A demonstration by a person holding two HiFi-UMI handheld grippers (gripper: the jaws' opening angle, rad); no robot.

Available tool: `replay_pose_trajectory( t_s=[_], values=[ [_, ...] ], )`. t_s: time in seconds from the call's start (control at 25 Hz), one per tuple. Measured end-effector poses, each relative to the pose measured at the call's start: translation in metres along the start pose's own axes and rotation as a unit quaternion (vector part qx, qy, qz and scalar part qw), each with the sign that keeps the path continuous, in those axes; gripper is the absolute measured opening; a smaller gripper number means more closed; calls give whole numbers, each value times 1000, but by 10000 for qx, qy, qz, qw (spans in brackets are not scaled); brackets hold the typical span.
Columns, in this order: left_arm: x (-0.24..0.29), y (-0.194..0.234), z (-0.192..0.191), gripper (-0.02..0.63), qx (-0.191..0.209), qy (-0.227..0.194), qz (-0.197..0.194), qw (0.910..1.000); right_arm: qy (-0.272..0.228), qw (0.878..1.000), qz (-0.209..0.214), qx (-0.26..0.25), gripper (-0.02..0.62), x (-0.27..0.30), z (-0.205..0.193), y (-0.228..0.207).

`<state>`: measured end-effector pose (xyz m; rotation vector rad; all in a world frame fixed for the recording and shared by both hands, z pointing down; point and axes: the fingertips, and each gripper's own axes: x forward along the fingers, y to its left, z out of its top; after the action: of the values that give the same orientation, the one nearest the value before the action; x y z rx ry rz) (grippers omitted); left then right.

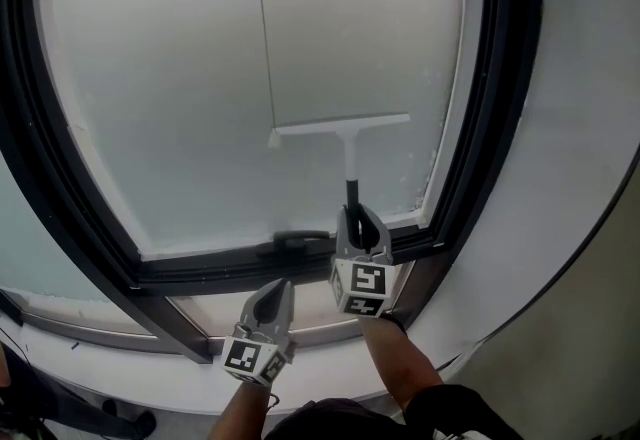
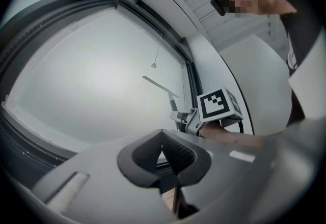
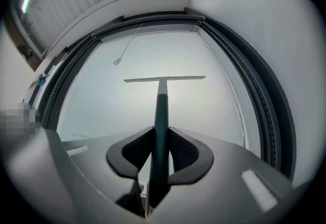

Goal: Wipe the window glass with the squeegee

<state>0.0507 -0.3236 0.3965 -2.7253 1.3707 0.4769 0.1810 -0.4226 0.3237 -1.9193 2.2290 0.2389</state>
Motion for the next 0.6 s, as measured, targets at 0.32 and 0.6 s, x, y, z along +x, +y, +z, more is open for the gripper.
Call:
replay_pose_trajectory(
  t_s=[0.32, 0.6],
  values=[
    [0, -1, 1, -2, 23, 16, -1, 10000, 162, 9999, -47, -17, 95, -9, -20, -2],
    [-4, 0, -11, -2, 142, 151, -75, 9998, 421, 9991, -111, -17, 95, -18, -42, -4]
  ],
)
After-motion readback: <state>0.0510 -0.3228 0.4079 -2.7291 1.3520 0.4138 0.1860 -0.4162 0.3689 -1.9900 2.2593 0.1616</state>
